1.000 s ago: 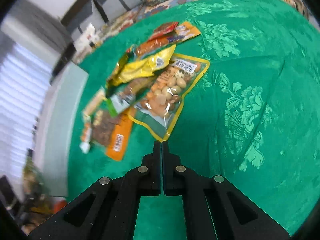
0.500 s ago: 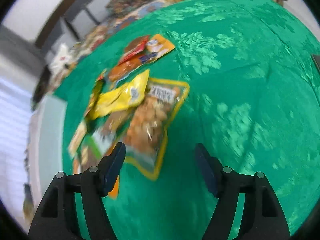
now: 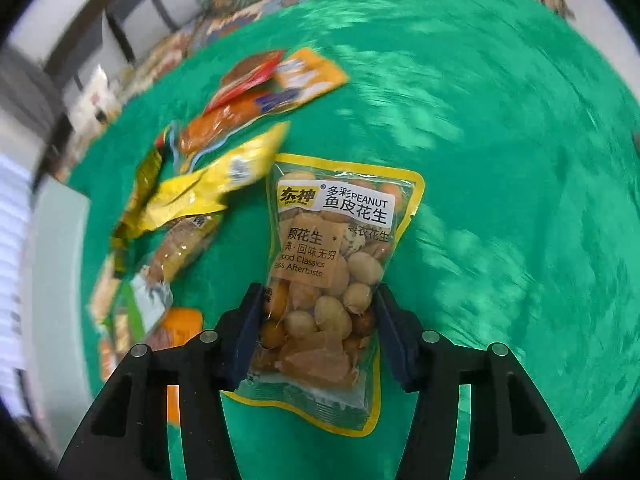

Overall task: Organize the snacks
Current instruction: 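Carry the longan bag toward the white box while the right tool grasps the peanut pouch, then drop the longan bag and peanut pouch into the white box with both tools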

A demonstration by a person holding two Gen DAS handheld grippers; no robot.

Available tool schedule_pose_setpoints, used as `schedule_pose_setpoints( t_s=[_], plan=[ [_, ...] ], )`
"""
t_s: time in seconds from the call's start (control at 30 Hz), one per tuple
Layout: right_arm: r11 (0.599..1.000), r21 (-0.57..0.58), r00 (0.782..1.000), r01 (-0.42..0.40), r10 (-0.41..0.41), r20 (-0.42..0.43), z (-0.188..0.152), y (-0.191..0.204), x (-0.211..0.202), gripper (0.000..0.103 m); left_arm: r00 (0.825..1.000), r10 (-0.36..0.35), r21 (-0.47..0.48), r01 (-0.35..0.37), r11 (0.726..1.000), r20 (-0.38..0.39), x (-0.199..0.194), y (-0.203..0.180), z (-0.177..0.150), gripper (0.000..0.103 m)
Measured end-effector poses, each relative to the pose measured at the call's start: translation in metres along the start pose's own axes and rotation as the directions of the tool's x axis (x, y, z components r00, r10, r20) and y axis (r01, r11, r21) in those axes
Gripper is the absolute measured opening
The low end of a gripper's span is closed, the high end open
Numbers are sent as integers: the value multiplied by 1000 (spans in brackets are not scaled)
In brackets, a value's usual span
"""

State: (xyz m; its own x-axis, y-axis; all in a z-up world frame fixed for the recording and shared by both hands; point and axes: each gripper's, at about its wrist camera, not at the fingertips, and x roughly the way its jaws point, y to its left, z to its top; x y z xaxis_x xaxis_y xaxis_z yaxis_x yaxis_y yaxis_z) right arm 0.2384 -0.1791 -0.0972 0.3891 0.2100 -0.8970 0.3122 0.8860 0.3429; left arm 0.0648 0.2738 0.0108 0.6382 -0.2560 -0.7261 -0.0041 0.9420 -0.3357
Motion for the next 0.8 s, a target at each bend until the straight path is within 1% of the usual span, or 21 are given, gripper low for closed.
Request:
schedule_pose_setpoints(
  t_s=[0.03, 0.07, 0.1, 0.13, 0.17, 0.23, 0.3, 0.4, 0.47, 0.53, 0.57, 0.63, 0.67, 0.7, 0.73, 0.77, 0.8],
  plan=[
    [998, 40, 998, -56, 56, 8, -4, -19, -12, 56, 1000, -4, -12, 4, 1000, 2, -1, 4, 2, 59],
    [993, 64, 995, -97, 96, 11, -6, -30, -20, 56, 1000, -8, -30, 8, 1000, 11, -4, 10, 7, 59],
    [991, 73, 993, -116, 116, 13, -8, -37, -28, 56, 1000, -9, -41, 9, 999, 17, -5, 14, 10, 59],
    [990, 69, 992, -127, 126, 19, -10, -40, -36, 56, 999, -3, -58, 5, 998, 32, -11, 24, 16, 59],
    [990, 42, 991, -135, 134, 30, -12, -39, -48, 56, 999, 11, -67, -7, 998, 45, -15, 32, 21, 59],
    [988, -14, 987, -154, 155, 43, -15, -22, -68, 56, 997, 50, -79, -45, 996, 66, -23, 47, 30, 59],
    [973, -81, 975, -217, 220, 37, -19, 12, -88, 57, 990, 116, -96, -108, 989, 82, -32, 69, 39, 59],
    [917, -197, 936, -348, 352, -14, -27, 89, -111, 57, 980, 186, -125, -176, 976, 77, -39, 98, 47, 59],
    [847, -302, 897, -437, 438, -68, -42, 162, -125, 57, 972, 226, -145, -215, 966, 63, -40, 118, 50, 59],
    [782, -379, 865, -494, 486, -123, -59, 222, -132, 57, 967, 251, -151, -242, 959, 48, -36, 128, 50, 59],
    [737, -430, 848, -521, 506, -159, -72, 264, -132, 57, 964, 262, -150, -254, 955, 39, -33, 133, 52, 59],
    [694, -494, 843, -523, 506, -180, -88, 316, -127, 59, 961, 276, -147, -269, 952, 29, -26, 138, 54, 59],
    [676, -517, 841, -525, 506, -191, -97, 341, -121, 63, 956, 292, -148, -284, 947, 29, -23, 141, 56, 60],
    [665, -528, 840, -528, 501, -209, -106, 361, -113, 65, 952, 304, -152, -296, 943, 28, -21, 141, 56, 66],
    [665, -531, 844, -525, 490, -220, -112, 378, -103, 67, 949, 315, -162, -307, 938, 26, -19, 144, 56, 72],
    [671, -535, 853, -513, 469, -228, -119, 394, -92, 76, 945, 327, -177, -318, 931, 25, -18, 148, 58, 86],
    [677, -543, 863, -497, 451, -228, -123, 401, -85, 78, 941, 336, -185, -324, 928, 34, -20, 150, 56, 92]
  ],
)
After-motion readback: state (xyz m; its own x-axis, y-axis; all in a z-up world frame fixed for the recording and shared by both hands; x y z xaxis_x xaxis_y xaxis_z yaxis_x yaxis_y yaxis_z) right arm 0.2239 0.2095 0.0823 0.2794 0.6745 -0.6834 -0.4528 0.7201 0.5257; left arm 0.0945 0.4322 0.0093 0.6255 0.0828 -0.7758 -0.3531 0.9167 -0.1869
